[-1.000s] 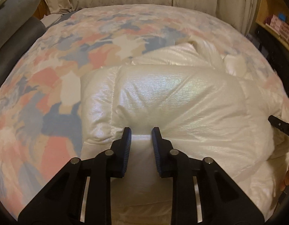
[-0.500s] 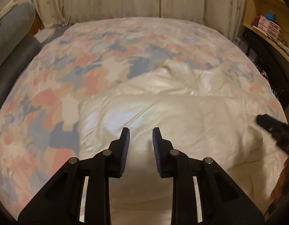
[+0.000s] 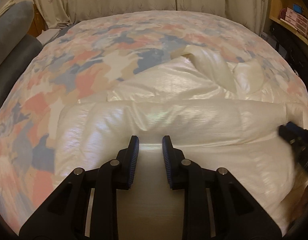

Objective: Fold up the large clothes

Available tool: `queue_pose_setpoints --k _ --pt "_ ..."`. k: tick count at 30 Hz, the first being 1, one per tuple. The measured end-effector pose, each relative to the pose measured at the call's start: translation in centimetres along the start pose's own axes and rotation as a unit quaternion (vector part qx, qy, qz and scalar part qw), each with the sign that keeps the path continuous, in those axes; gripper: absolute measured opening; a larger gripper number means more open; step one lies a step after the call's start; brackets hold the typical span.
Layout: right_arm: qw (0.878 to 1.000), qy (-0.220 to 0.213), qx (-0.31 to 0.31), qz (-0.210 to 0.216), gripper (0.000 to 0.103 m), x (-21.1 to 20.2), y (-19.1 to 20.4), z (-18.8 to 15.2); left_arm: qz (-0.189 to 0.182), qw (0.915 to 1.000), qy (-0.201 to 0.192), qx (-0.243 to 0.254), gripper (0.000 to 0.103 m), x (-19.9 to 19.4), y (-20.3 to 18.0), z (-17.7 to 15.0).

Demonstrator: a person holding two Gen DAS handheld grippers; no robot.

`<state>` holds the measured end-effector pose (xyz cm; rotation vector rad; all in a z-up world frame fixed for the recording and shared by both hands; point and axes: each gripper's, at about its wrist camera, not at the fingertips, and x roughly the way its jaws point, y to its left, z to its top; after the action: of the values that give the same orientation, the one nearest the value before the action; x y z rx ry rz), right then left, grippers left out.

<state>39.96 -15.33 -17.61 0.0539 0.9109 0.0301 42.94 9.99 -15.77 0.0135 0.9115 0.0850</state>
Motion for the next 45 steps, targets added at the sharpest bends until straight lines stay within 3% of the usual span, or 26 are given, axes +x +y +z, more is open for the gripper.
queue_pose_setpoints --k 2,5,8,10,13,15,17,27,32,39,45 --pt "1.000 0.002 0.008 0.003 0.025 0.0 -1.7 -0.1 -0.004 1.0000 0.002 -0.005 0.022 0.3 1.0 0.0" --pt "1.000 0.005 0.027 -0.006 0.023 -0.3 -3.9 0.1 -0.006 0.9998 0.008 -0.016 0.022 0.3 2.4 0.0" --pt "0.997 0.014 0.069 -0.005 0.029 -1.0 -6.5 0.3 -0.008 0.9996 0.015 -0.022 0.022 -0.1 3.2 0.0" --pt "0.996 0.012 0.090 -0.012 0.046 -1.9 -7.8 0.1 -0.006 0.9996 0.017 -0.021 0.023 -0.5 3.5 0.0" --pt "0.995 0.013 0.100 -0.007 0.046 -3.3 -8.8 -0.3 -0.008 0.9994 0.020 -0.026 0.033 -1.6 3.6 -0.2" --pt "0.995 0.011 0.103 -0.001 0.046 -4.4 -8.8 -0.5 -0.014 0.9992 0.021 -0.032 0.047 -2.6 3.7 -0.5" --pt "0.995 0.009 0.102 0.002 0.047 -5.2 -8.5 -0.6 -0.021 0.9989 0.019 -0.037 0.052 -3.6 4.0 -0.8" --pt "0.996 -0.009 0.092 0.011 0.049 -11.7 -6.4 -1.7 -0.029 0.9988 0.006 -0.039 0.053 -10.3 5.5 -2.8" --pt "0.995 -0.019 0.096 0.020 0.060 -16.3 -5.8 -3.2 -0.036 0.9988 -0.007 -0.031 0.053 -14.7 6.2 -4.1" --pt "0.995 -0.039 0.087 0.039 0.073 -23.7 -5.1 -6.0 -0.042 0.9986 -0.027 -0.019 0.064 -21.4 7.4 -7.1" --pt "0.994 -0.053 0.076 0.054 0.083 -30.2 -5.4 -9.4 -0.049 0.9980 -0.038 -0.013 0.066 -26.1 9.0 -10.5"
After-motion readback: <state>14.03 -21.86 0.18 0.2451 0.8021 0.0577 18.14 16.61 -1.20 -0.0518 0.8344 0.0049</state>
